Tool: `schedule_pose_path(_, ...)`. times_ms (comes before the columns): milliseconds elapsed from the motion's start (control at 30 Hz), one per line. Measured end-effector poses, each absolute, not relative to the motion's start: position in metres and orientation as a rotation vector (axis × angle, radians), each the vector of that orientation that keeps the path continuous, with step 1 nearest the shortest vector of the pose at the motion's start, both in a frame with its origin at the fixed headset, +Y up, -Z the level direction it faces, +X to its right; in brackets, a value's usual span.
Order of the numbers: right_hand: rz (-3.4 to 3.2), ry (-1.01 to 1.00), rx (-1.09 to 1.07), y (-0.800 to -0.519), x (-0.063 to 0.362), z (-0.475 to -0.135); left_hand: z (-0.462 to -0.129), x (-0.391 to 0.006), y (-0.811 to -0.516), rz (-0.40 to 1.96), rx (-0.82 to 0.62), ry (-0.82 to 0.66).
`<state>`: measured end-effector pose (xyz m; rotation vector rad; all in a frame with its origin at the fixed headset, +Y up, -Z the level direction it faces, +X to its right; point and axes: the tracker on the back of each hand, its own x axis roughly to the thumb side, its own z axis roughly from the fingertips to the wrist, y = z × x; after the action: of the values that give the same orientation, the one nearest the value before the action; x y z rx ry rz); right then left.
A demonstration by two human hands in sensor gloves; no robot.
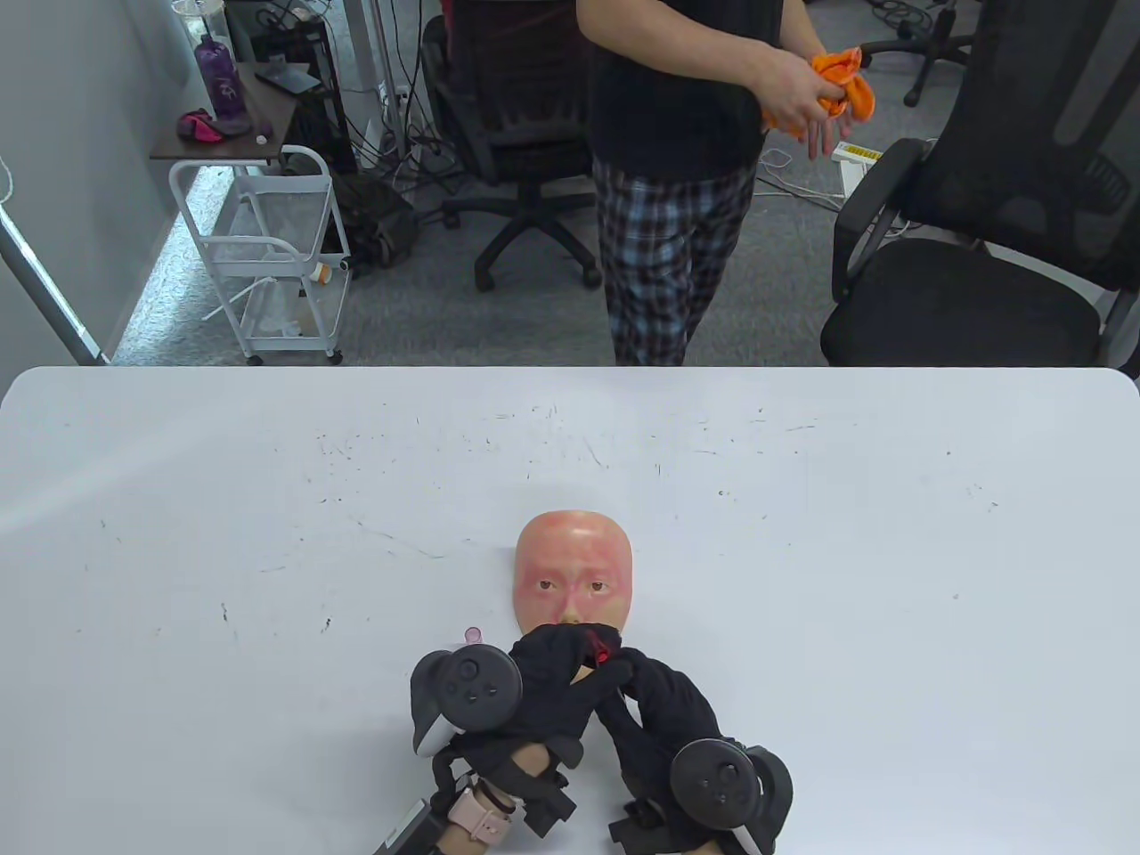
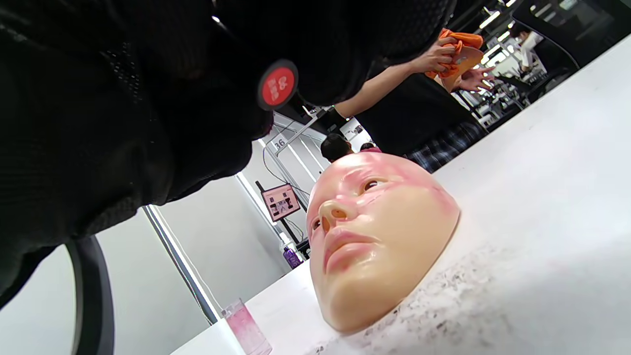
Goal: Apply lipstick on mannequin lips
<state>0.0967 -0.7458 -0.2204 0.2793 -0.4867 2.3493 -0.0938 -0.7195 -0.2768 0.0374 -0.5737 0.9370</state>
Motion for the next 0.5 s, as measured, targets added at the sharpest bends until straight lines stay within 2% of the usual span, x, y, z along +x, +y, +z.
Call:
schedule_pose_path(167, 2.389, -0.485, 0.29, -0.745, 0.094, -0.22, -0.279, -0.097, -0.722, 0.974, 0.024, -0.563)
schedule_pose_path(267, 2.353, -0.465, 0.306, -0.744, 0.095, -0.22, -0.282, -0.098, -0.721, 1.015, -0.004, -0.608)
schedule_pose_path(400, 2.316, -0.447, 0.336, -0.744, 0.095, -0.221, -0.287, -0.105, -0.726, 1.192, -0.085, -0.664)
schedule_pose_path(500, 2.302, -0.459, 0.334, -0.744, 0.094, -0.22, -0.287, -0.104, -0.736, 1.292, -0.136, -0.645)
